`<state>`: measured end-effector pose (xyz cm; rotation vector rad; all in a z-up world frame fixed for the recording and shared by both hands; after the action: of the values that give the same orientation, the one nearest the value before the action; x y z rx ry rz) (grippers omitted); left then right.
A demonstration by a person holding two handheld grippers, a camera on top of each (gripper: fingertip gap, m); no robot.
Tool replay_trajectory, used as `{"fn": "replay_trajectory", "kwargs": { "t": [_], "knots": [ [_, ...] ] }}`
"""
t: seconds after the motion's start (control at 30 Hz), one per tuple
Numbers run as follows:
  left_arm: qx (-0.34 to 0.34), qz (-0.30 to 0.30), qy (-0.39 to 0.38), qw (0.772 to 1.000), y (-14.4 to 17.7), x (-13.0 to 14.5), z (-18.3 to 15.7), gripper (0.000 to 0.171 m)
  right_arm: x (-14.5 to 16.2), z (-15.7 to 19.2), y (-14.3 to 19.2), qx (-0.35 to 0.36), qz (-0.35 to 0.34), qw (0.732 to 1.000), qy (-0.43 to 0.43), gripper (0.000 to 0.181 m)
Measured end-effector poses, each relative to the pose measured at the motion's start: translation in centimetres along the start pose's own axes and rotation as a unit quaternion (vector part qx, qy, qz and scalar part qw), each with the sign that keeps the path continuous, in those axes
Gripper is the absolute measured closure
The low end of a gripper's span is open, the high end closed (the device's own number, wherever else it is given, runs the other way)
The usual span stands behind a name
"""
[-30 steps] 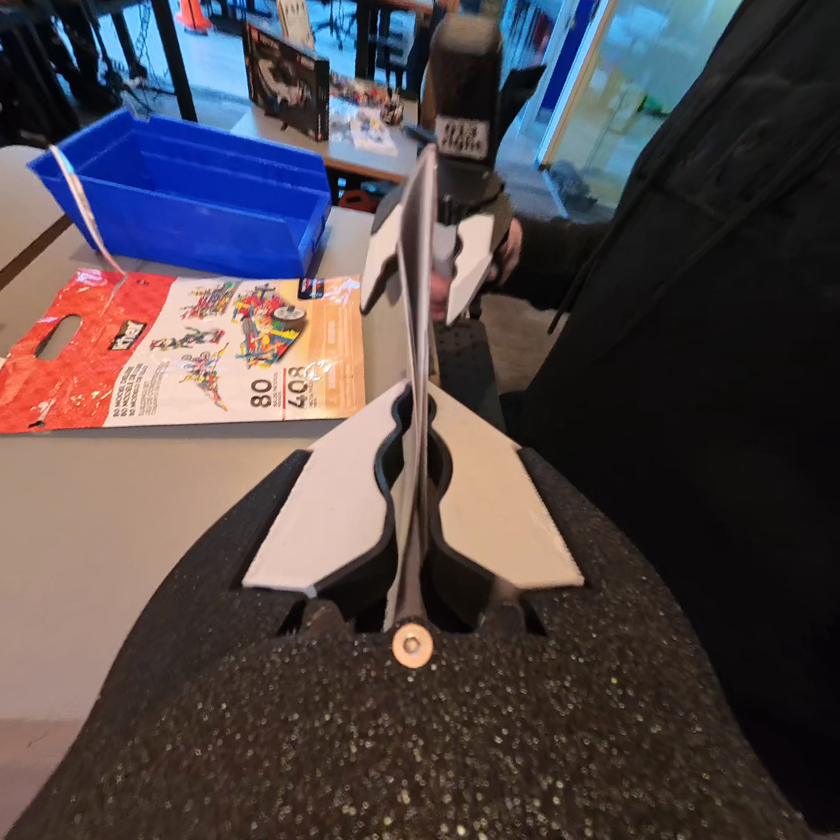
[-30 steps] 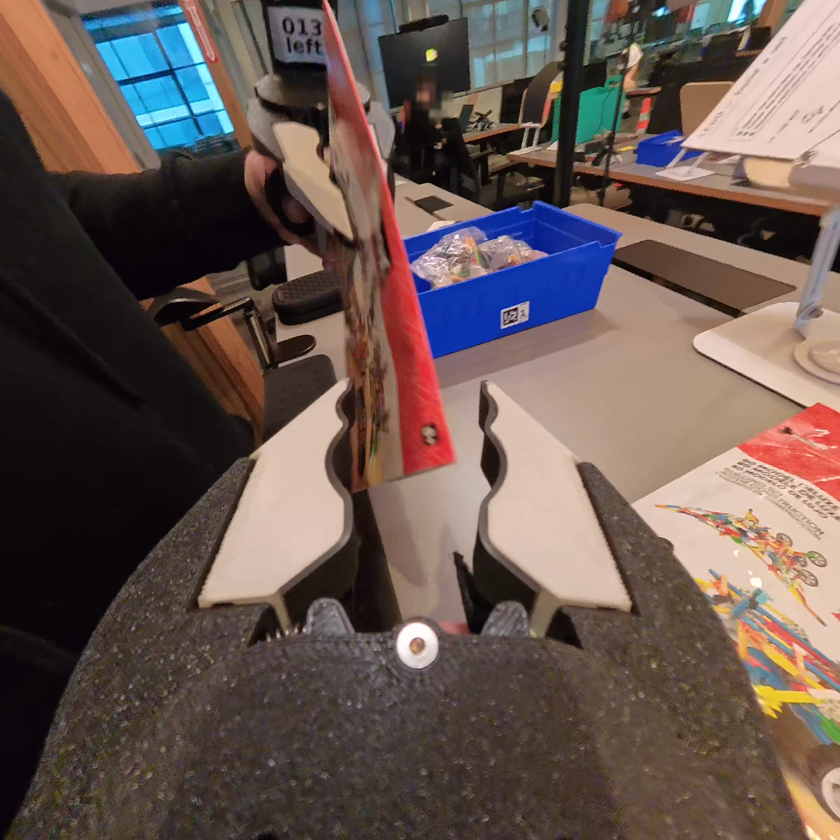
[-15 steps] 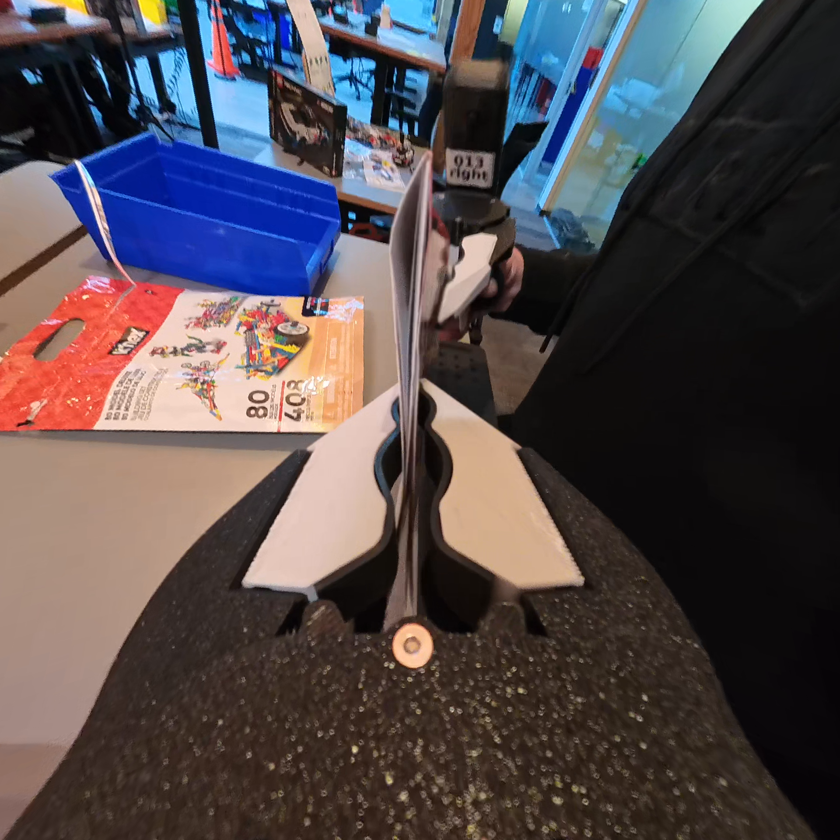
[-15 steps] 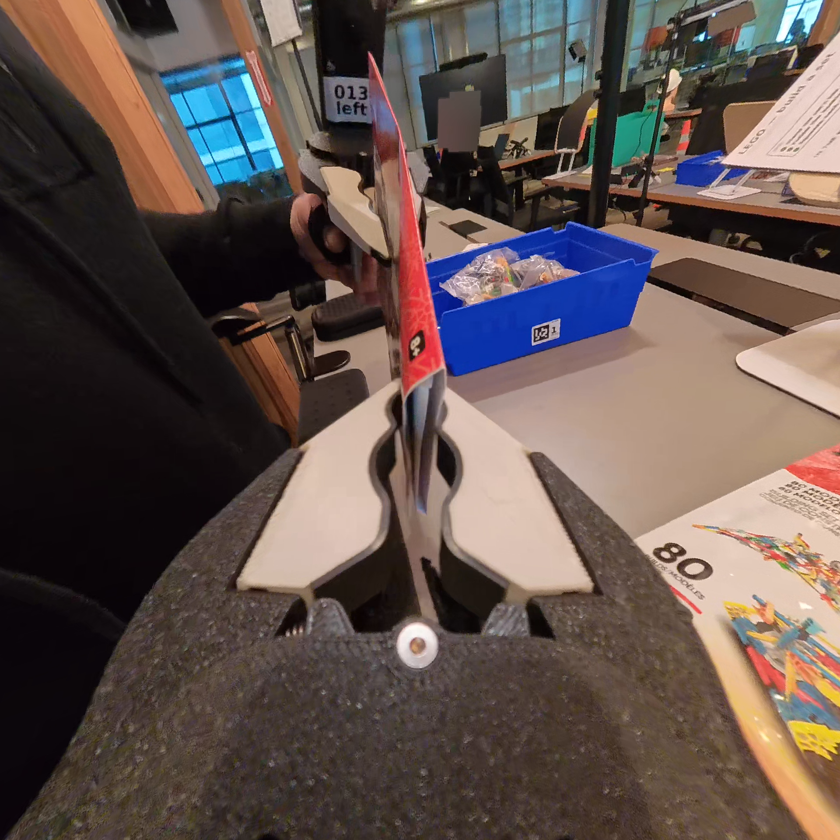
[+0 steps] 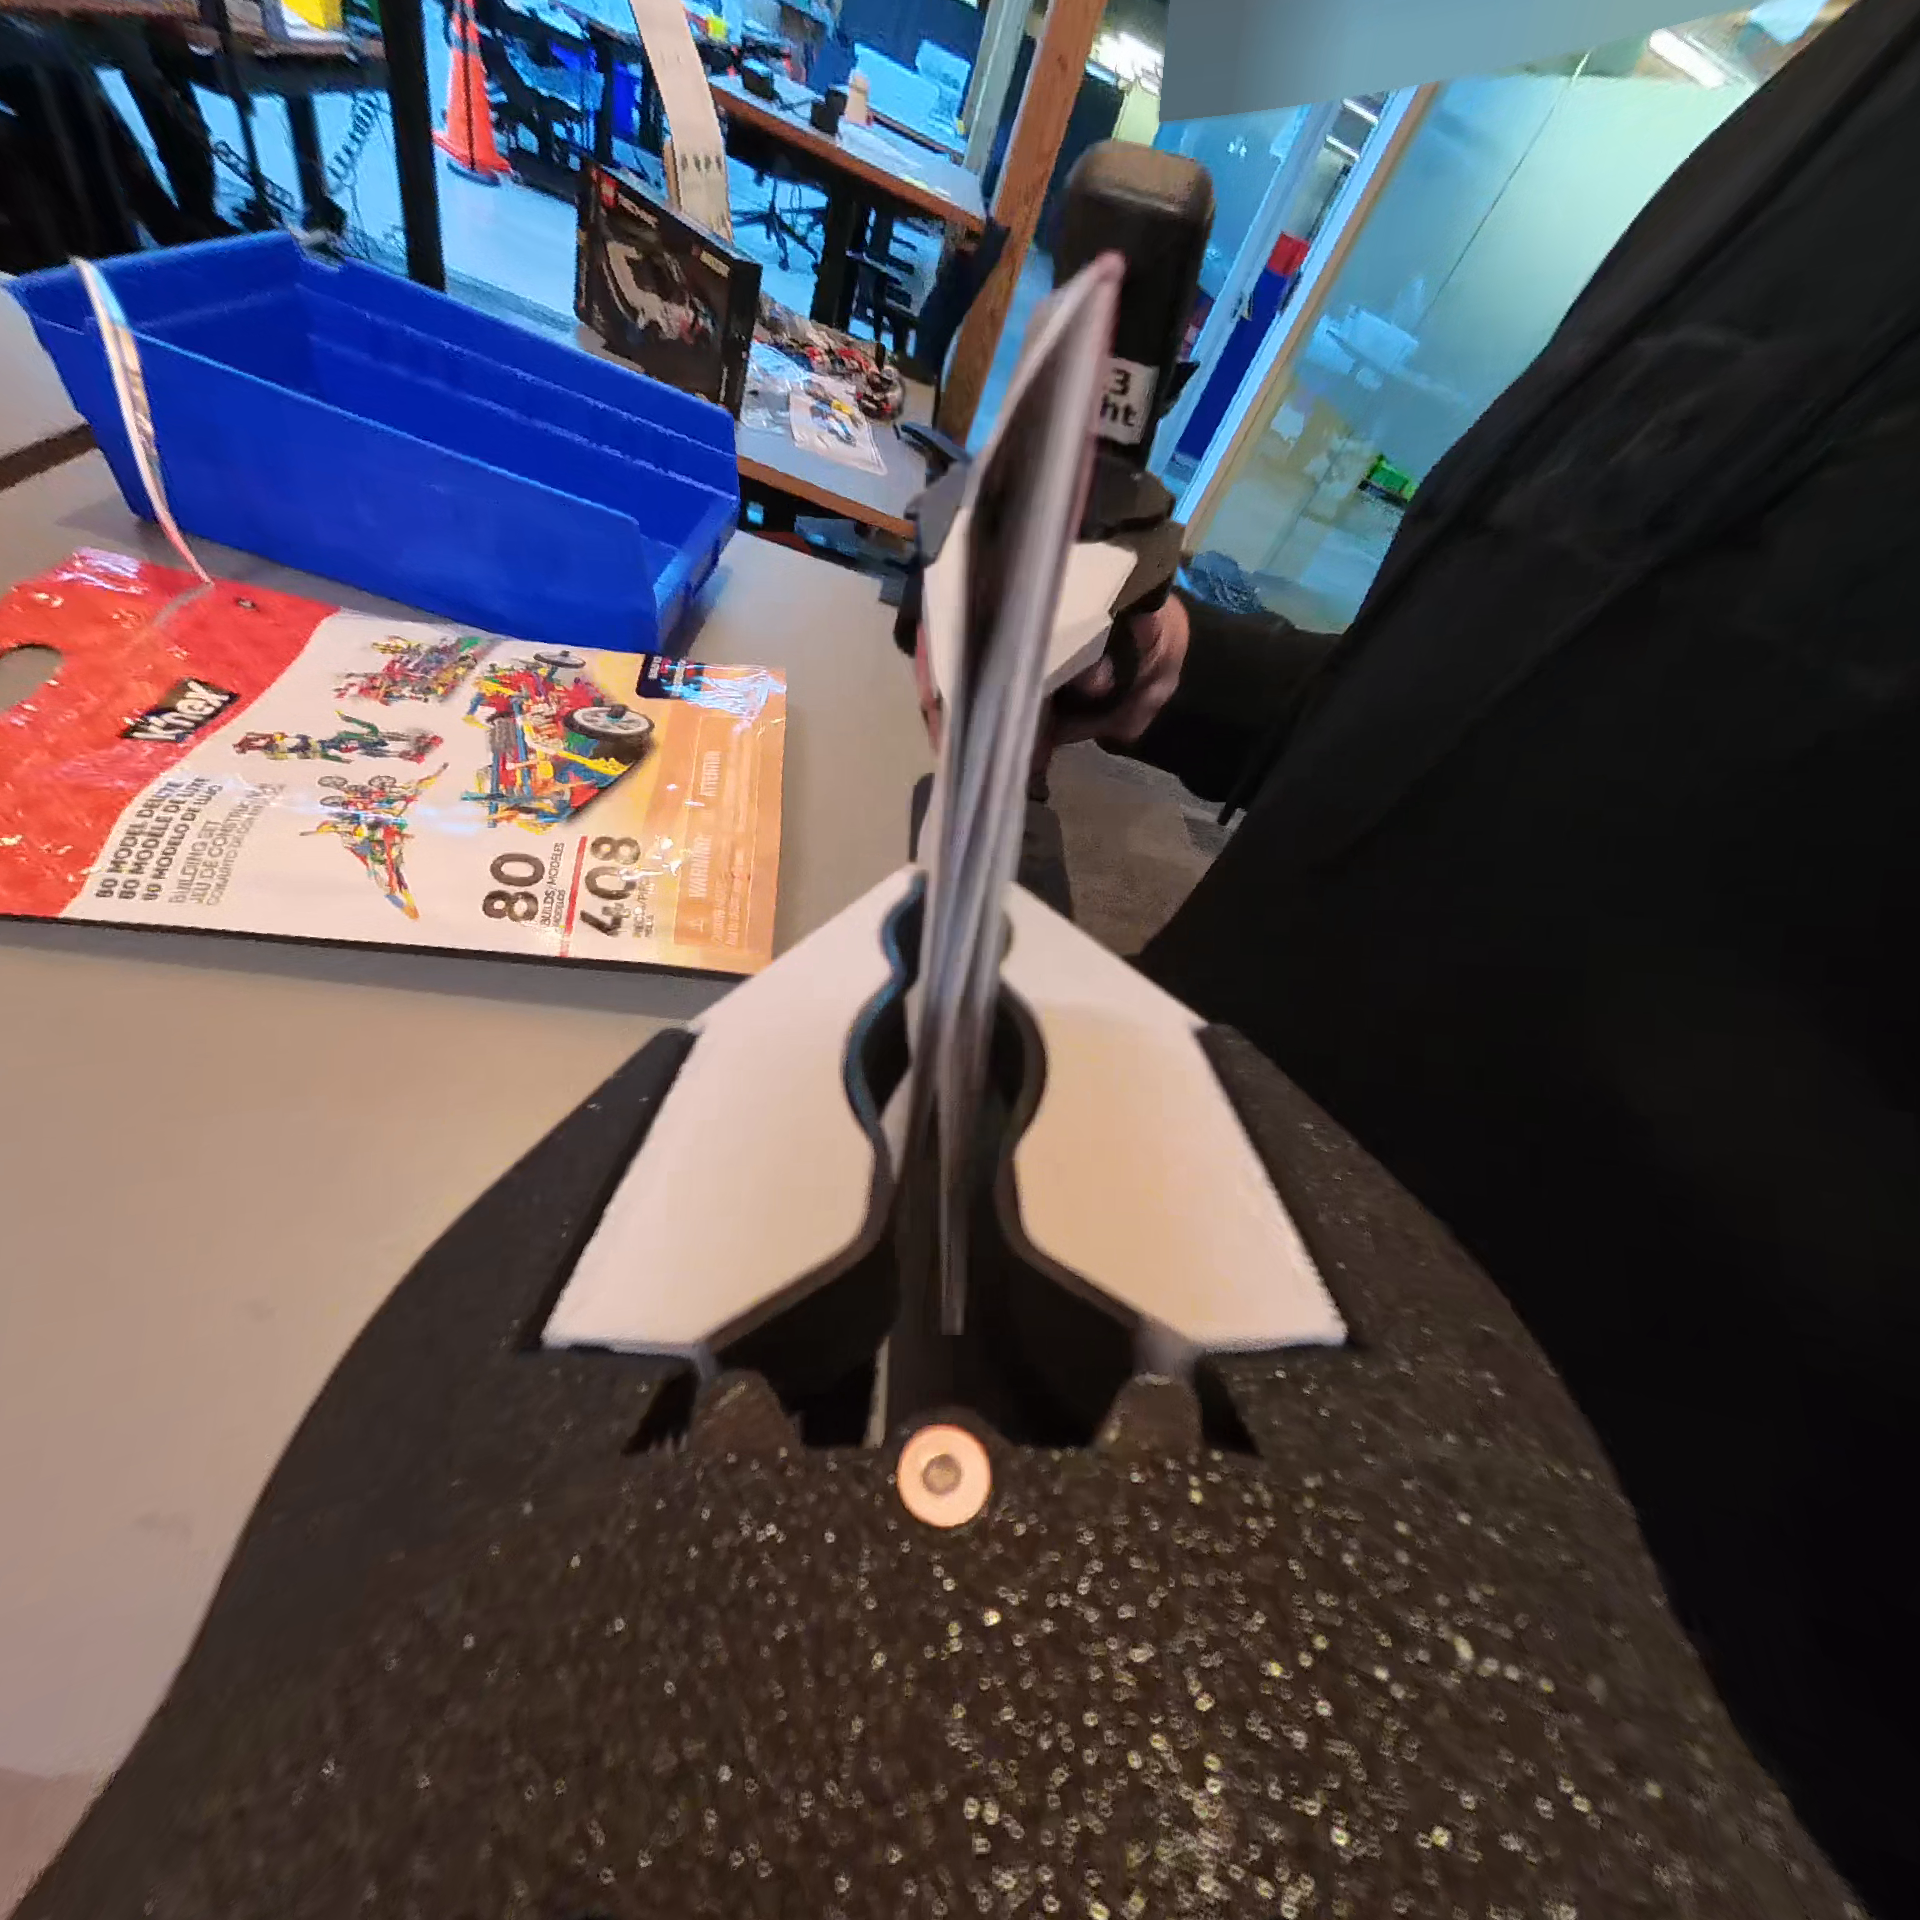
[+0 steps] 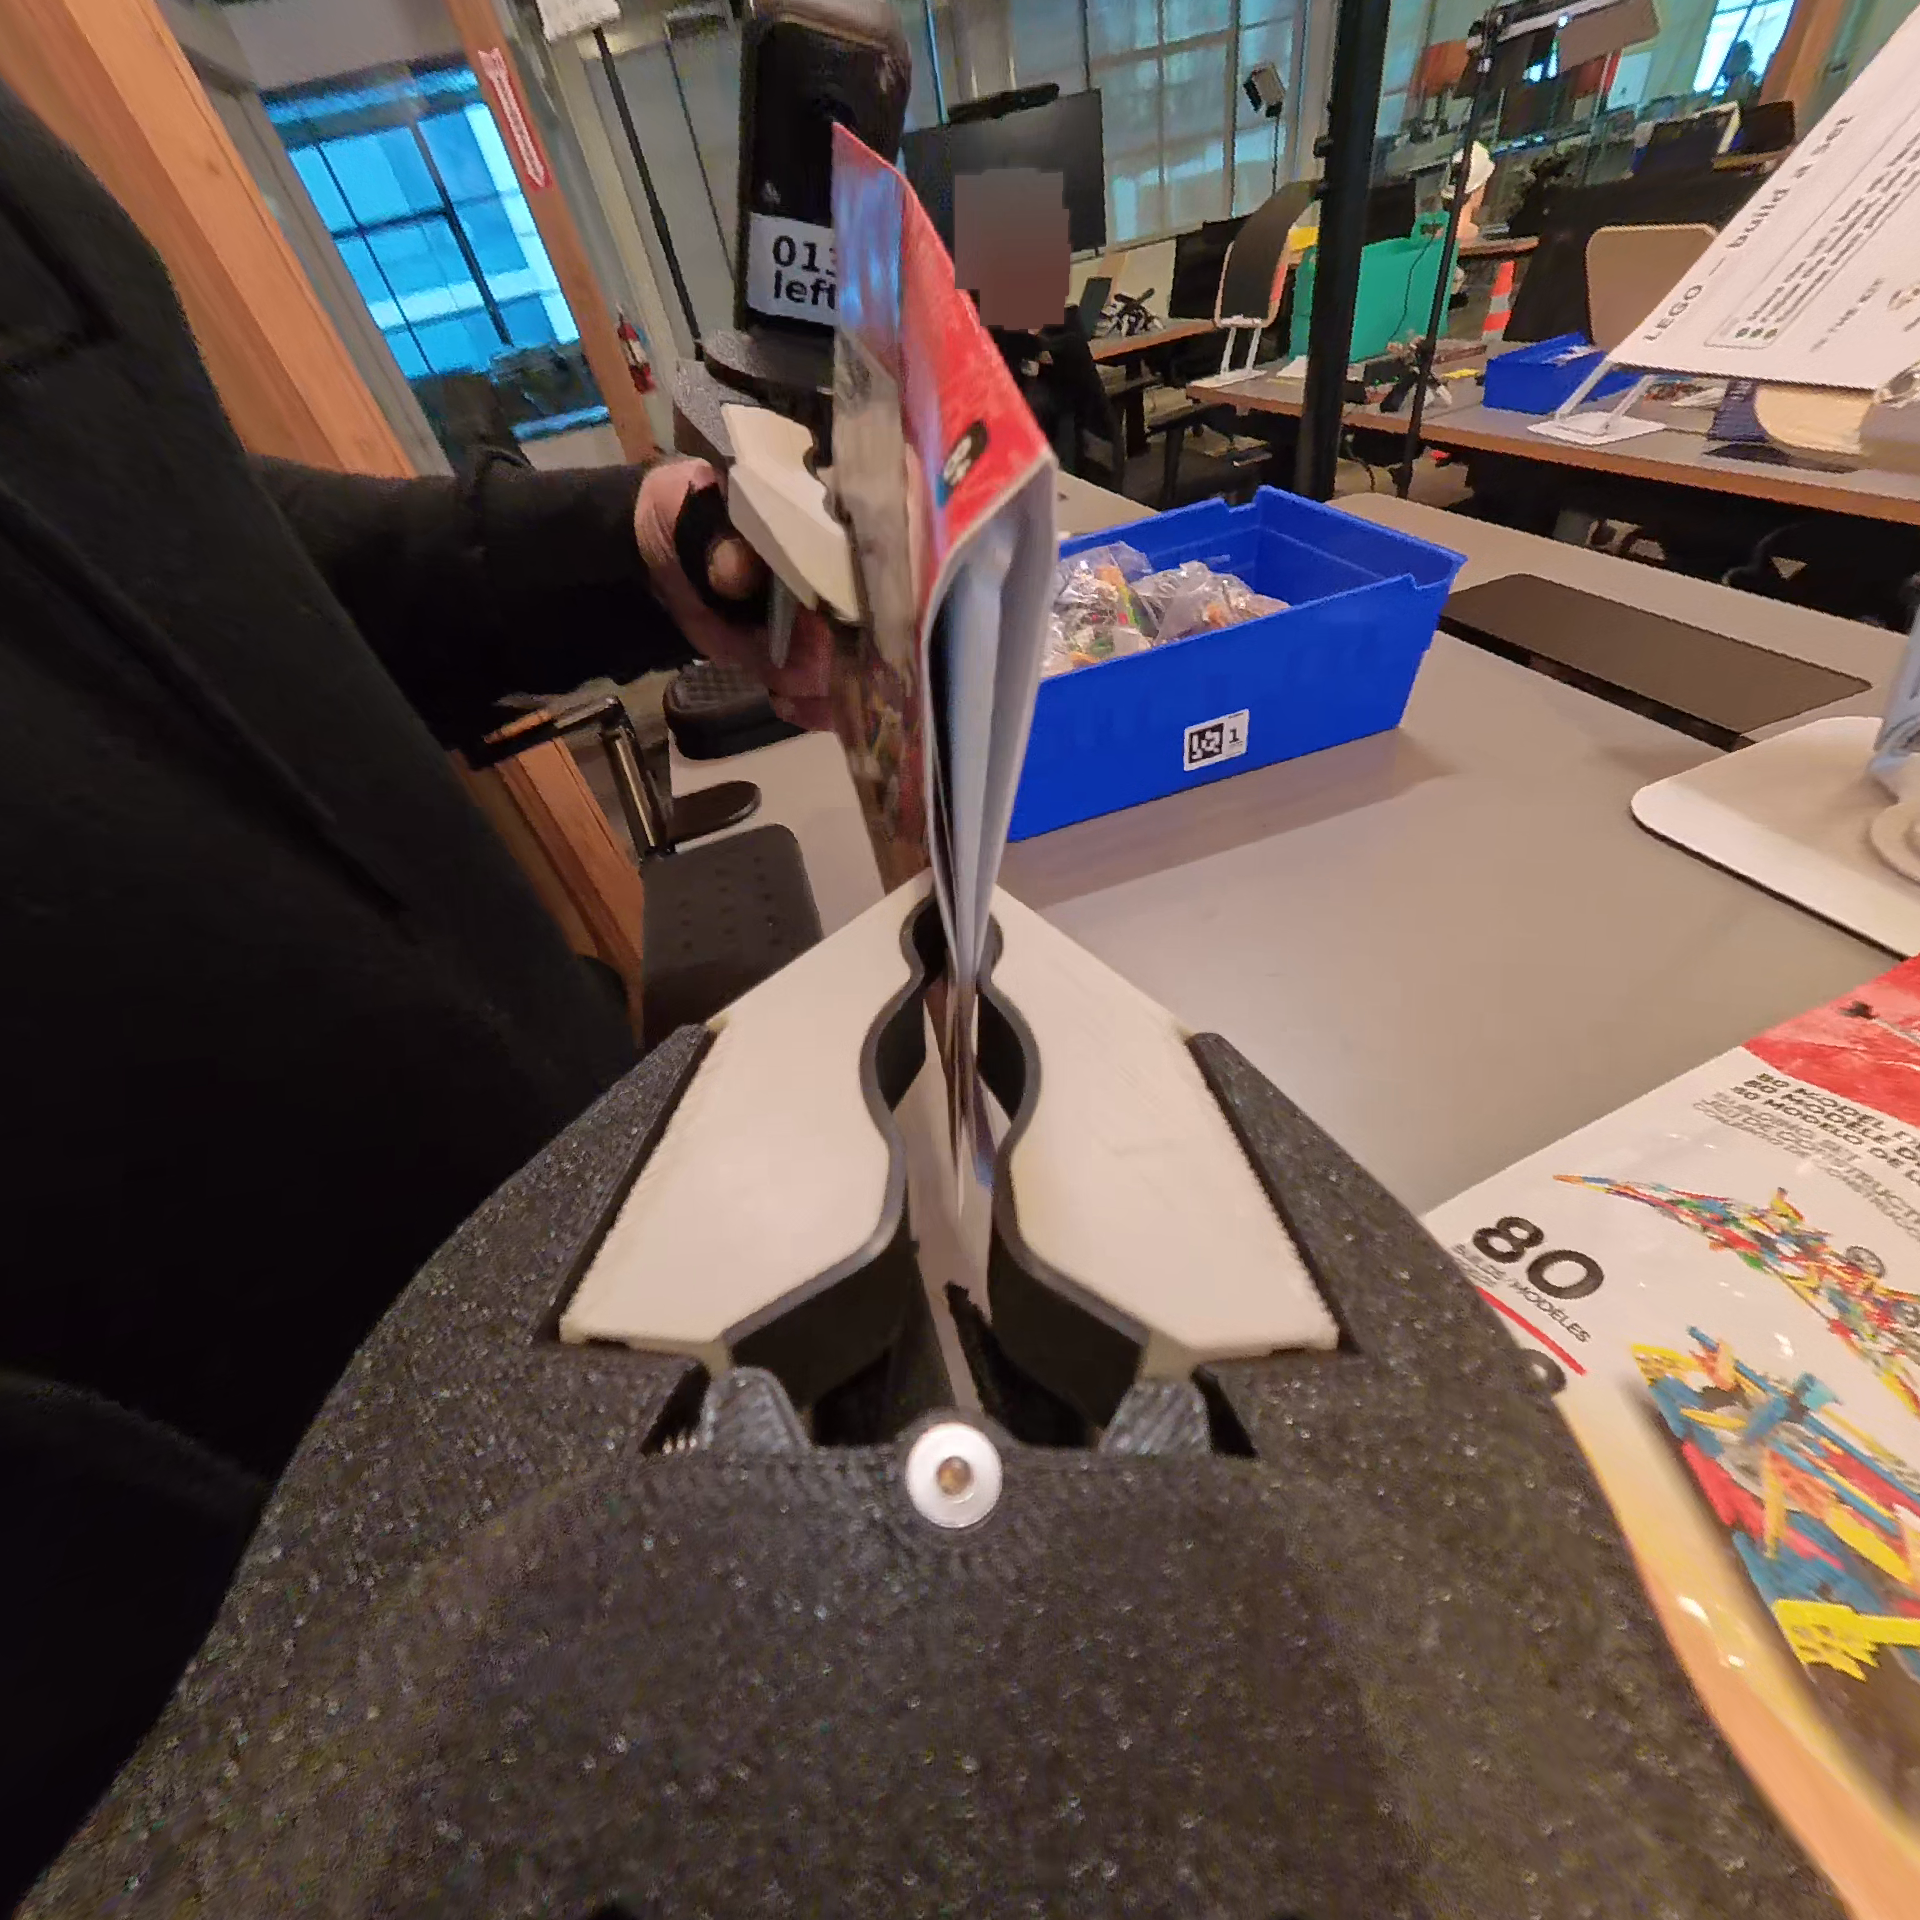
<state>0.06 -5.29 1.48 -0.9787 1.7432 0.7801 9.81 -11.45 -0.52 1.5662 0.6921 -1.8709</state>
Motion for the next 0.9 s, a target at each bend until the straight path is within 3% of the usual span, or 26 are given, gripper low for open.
{"fn": "replay_trajectory", "kwargs": {
  "t": [0.13, 0.2, 0.23, 0.27, 0.33, 0.43, 0.53, 0.73, 0.9],
  "knots": [
    [-0.003, -0.015, -0.010, 1.000, 0.3, 0.0, 0.0, 0.171, -0.2, -0.1, -0.3, 0.018, -0.006, 1.000, 0.000, 0.179],
    [0.001, -0.025, -0.009, 1.000, 0.4, -0.4, -0.2, 0.171, 0.2, 0.0, -0.5, 0.015, -0.001, 1.000, -0.013, 0.156],
    [0.002, -0.028, -0.010, 1.000, 0.5, -0.4, -0.3, 0.171, 0.5, 0.0, -0.6, 0.014, 0.004, 1.000, -0.013, 0.154],
    [0.004, -0.027, -0.009, 1.000, 0.6, -0.4, -0.3, 0.171, 0.7, 0.2, -0.7, 0.013, 0.008, 1.000, -0.012, 0.157],
    [0.003, -0.028, -0.009, 1.000, 0.7, -0.3, -0.3, 0.171, 0.7, 0.7, -0.8, 0.001, 0.004, 1.000, -0.006, 0.181],
    [0.000, -0.031, 0.005, 1.000, 0.7, -0.1, -0.3, 0.171, 0.8, 0.8, -0.8, 0.003, 0.005, 1.000, -0.001, 0.181],
    [-0.012, -0.044, 0.031, 0.998, 0.6, 0.1, 0.3, 0.151, 0.6, 0.7, -0.1, 0.006, 0.002, 1.000, 0.003, 0.181],
    [-0.071, -0.062, 0.070, 0.993, -1.5, 1.3, 2.3, 0.110, -0.7, -1.4, 4.6, 0.060, -0.018, 0.998, 0.004, 0.181],
    [-0.131, -0.050, 0.057, 0.988, -5.9, 2.6, 5.3, 0.126, -2.6, -4.8, 11.6, 0.159, -0.049, 0.986, 0.009, 0.181]
  ]
}}
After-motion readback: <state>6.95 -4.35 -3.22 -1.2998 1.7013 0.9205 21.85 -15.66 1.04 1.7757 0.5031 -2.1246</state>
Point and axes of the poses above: each gripper's, where its closed fingertips meet, y back along the fingers, x out of its underside, z = x × y across the jaws, the point moved 2 cm from there along y, back along the fingers, and after that the axes turned 10 degrees about -z, right-handed, at the moved point
